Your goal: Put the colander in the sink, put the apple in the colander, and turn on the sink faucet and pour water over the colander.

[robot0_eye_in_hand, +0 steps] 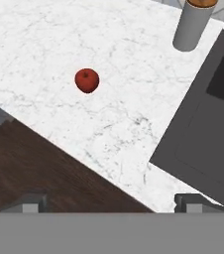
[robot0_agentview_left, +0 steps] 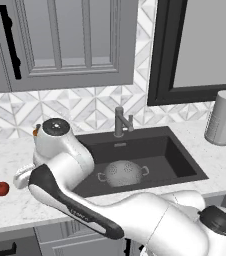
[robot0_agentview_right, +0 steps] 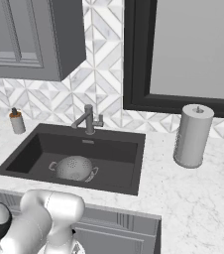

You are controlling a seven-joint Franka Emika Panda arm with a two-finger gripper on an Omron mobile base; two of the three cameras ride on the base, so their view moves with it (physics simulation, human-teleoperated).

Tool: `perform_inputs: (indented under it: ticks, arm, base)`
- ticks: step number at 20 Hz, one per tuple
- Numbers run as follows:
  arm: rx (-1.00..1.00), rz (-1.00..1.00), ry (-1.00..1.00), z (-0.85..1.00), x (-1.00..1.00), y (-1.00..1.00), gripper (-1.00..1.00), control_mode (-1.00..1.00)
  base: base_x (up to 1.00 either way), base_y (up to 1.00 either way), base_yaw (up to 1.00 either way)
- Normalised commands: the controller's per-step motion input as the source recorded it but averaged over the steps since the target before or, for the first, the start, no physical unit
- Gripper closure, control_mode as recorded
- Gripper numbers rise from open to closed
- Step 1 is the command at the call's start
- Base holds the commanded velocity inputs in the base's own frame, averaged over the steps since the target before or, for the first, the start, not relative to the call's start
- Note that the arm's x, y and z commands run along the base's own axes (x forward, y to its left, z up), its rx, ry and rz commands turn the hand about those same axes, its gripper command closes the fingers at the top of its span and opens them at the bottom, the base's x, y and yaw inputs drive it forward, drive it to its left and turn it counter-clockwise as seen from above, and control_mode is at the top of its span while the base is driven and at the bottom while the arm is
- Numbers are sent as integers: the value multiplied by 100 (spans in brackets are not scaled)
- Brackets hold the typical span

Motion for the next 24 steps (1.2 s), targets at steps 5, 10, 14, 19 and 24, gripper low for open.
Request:
perform_inputs:
  ticks: [5, 10, 14, 19, 24]
  arm:
    - [-1, 18, 4, -39, 26, 65, -100, -100]
    - [-4, 5, 2, -48, 56, 62, -100, -100]
    - [-6, 4, 2, -47, 61, 66, -100, -100]
    - [-4, 2, 3, -29, 44, 51, -100, -100]
    - [-6, 0, 1, -8, 30, 33, -100, -100]
  base:
    - [0, 0, 0]
    - [0, 0, 0]
    - [0, 0, 0]
    - [0, 0, 0]
    - [0, 0, 0]
